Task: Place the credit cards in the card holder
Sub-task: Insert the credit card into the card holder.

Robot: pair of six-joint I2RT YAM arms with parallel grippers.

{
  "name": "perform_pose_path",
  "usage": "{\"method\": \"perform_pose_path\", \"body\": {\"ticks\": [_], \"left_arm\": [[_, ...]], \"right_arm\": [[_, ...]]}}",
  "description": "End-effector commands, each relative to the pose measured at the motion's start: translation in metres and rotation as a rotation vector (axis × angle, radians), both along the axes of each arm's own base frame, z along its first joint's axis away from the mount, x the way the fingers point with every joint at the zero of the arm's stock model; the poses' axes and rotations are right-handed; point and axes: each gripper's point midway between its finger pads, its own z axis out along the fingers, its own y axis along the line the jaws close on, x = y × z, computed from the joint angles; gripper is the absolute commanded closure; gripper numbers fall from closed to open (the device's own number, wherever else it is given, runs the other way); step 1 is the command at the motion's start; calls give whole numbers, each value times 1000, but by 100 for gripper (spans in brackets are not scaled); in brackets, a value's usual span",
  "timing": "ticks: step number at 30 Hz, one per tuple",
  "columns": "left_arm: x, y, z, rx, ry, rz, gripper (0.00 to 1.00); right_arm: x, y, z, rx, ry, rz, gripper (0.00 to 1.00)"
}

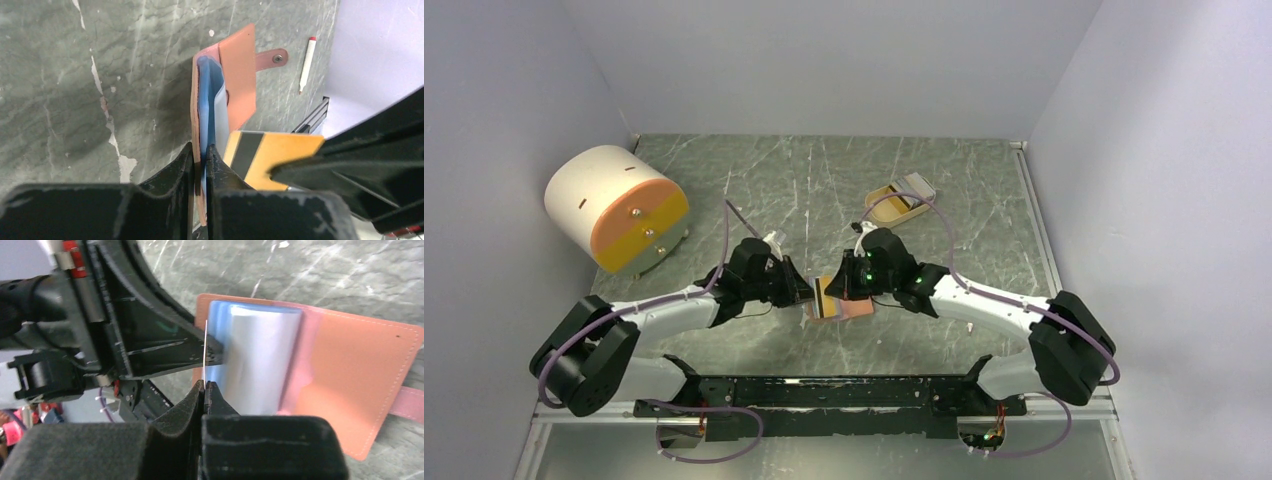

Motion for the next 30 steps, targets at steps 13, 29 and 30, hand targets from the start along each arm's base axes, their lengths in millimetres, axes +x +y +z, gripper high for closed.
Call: {"method": "perform_pose_path", "body": {"ticks": [13, 29, 30], "left_arm": [[2, -3, 9, 29, -10, -45, 91], [2, 18, -36, 196, 16, -43, 77], [2, 20, -38, 207, 19, -39, 74]], "right_arm": [[23, -28, -36, -251, -45, -96, 100], [28, -33, -73, -167, 6, -103, 100], [28, -33, -72, -137, 11, -110, 100]]}}
